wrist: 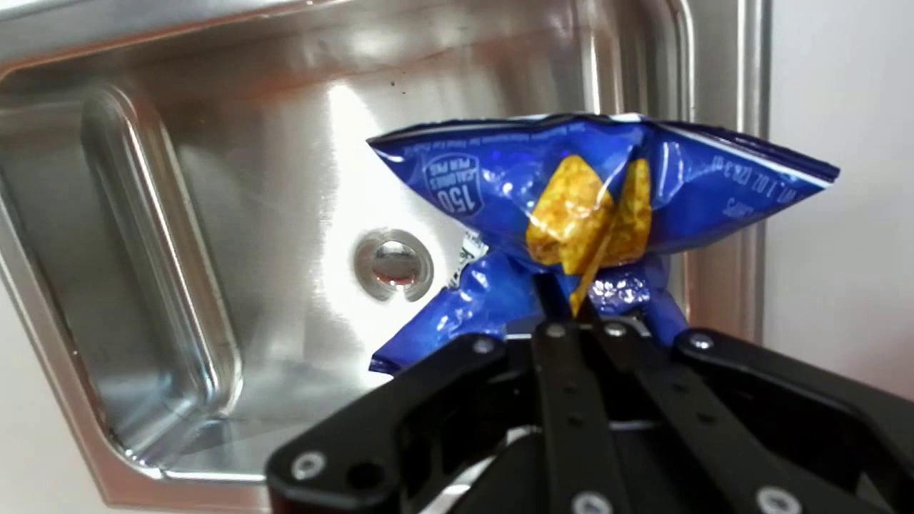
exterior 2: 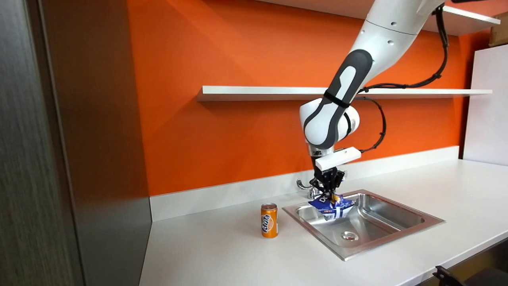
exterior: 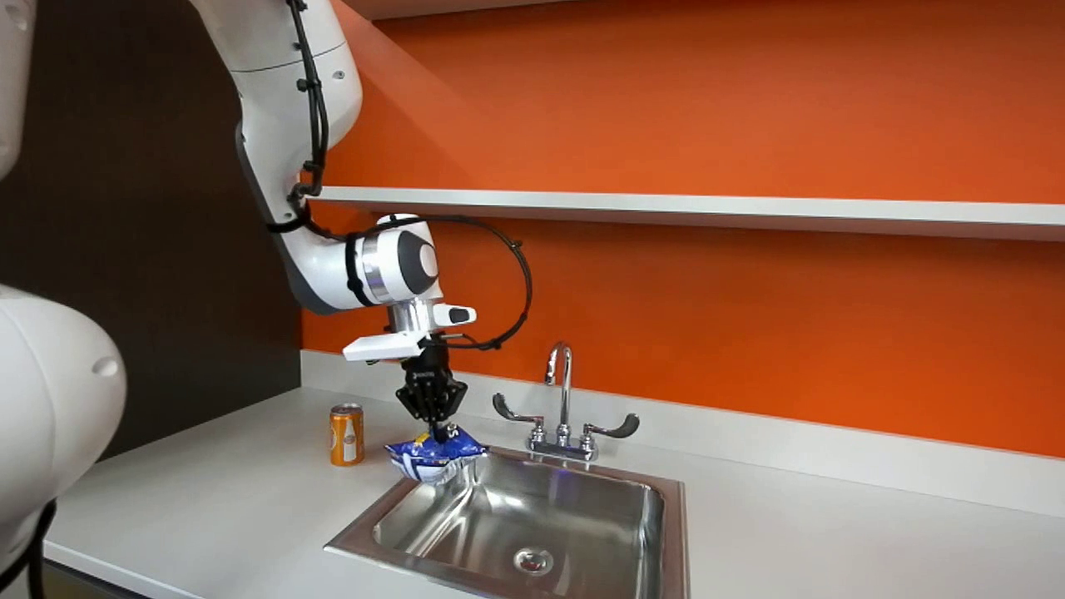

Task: Remove the packet of doritos from the sink and place it on the counter top

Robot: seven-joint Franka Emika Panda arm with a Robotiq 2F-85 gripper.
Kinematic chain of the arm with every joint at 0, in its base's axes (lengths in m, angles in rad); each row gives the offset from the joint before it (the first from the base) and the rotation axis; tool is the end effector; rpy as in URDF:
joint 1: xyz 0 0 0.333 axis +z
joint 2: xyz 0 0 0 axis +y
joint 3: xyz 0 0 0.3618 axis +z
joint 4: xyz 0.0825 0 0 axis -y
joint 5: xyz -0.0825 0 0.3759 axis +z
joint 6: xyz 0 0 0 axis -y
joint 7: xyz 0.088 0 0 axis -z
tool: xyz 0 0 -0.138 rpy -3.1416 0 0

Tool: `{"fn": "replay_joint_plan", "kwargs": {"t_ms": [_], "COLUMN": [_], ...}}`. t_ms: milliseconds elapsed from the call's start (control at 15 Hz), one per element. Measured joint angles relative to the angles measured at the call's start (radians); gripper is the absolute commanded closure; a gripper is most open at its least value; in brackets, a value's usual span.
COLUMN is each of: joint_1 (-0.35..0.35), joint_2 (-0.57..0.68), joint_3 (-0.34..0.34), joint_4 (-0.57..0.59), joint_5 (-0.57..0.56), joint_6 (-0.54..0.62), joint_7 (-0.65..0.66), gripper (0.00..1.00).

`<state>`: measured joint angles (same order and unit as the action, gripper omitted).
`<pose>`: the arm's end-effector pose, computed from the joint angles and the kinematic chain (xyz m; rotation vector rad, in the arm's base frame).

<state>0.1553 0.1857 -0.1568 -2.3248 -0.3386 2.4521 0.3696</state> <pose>0.5171 -0.0076 0.2777 2.8950 -0.1457 -0.0216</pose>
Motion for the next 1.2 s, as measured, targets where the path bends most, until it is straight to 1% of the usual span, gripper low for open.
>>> {"fn": "replay_joint_plan", "kwargs": {"t_ms": [400,667,933,1200], "joint_1": [0.019,0.039,0.062,0.080], "joint_2": [-0.029,-0.024,-0.008,0.008], "joint_3": [0.121,0.180,0.222,0.246], "joint_4": [-0.009,-0.023,-0.032,-0.034], "joint_5": [-0.023,-0.023,-0.023,-0.023], "joint_6": [-0.038,-0.039,-0.038,-0.038], "joint_7": [-0.002,-0.011,-0.031,-0.055], "gripper": [1.00,1.00,1.00,1.00]}}
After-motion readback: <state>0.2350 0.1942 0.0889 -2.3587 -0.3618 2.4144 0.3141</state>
